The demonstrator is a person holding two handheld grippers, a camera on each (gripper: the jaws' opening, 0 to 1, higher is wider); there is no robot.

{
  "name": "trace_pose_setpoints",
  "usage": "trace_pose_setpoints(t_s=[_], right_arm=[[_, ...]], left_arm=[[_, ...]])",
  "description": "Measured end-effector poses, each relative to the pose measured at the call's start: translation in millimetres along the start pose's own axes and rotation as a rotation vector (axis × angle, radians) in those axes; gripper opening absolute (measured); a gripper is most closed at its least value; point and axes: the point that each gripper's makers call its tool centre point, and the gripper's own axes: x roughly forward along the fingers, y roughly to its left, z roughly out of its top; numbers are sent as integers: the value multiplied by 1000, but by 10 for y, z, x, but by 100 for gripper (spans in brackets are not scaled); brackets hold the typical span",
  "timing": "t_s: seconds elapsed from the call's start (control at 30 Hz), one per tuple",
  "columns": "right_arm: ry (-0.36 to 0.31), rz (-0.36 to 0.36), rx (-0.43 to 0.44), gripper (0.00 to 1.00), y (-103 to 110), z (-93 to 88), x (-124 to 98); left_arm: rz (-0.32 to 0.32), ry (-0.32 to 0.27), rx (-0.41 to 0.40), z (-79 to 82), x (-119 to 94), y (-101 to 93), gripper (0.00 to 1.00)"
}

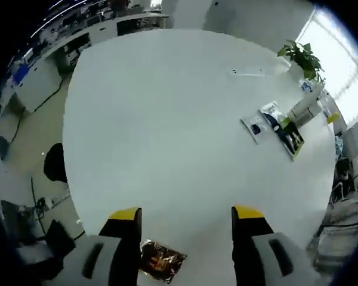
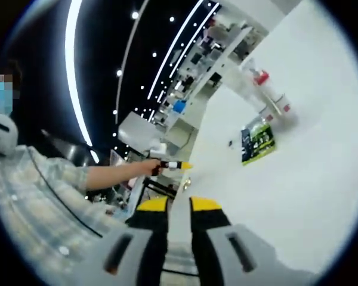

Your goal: Arrange the skincare products in the storage area until every visible bottle or jar stands upright without overlapping.

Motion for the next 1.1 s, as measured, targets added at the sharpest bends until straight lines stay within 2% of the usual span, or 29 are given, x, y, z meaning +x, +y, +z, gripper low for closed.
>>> trace_pose_setpoints(t_s=[0.03, 0.1, 0.17, 0.27, 0.57, 0.73, 0.77, 0.83, 0.9, 0.97, 1.03, 1.1], right_arm=[[3, 1, -1, 12, 5, -11, 11], [12, 4, -2, 12, 27, -36, 40], [21, 5, -7, 12, 39, -47, 61], [23, 4, -12, 12, 60, -51, 100], [36, -6, -15, 12, 103, -138, 165], [44, -9, -14, 12, 128, -177, 187], [44, -10, -14, 12, 133, -178, 186], [42, -10, -17, 12, 143, -172, 177], [42, -13, -16, 12, 147, -170, 171], [43, -17, -18, 12, 137, -171, 156], [42, -19, -16, 12, 136, -171, 145], [45, -19, -15, 12, 142, -181, 141]], left_arm=[[20, 29, 45, -88, -15, 60, 67], [67, 99, 187, -276, -50, 185, 65], [101, 169, 269, -444, -72, 266, 61], [94, 215, 344, -589, -41, 284, 62], [83, 209, 360, -658, -10, 356, 61], [88, 220, 396, -690, 25, 389, 53], [69, 219, 410, -686, 29, 384, 52], [73, 213, 422, -670, 29, 424, 54], [63, 215, 408, -675, 31, 433, 52], [15, 227, 384, -726, 37, 348, 45], [20, 222, 411, -715, 39, 363, 44], [20, 225, 401, -727, 44, 362, 43]])
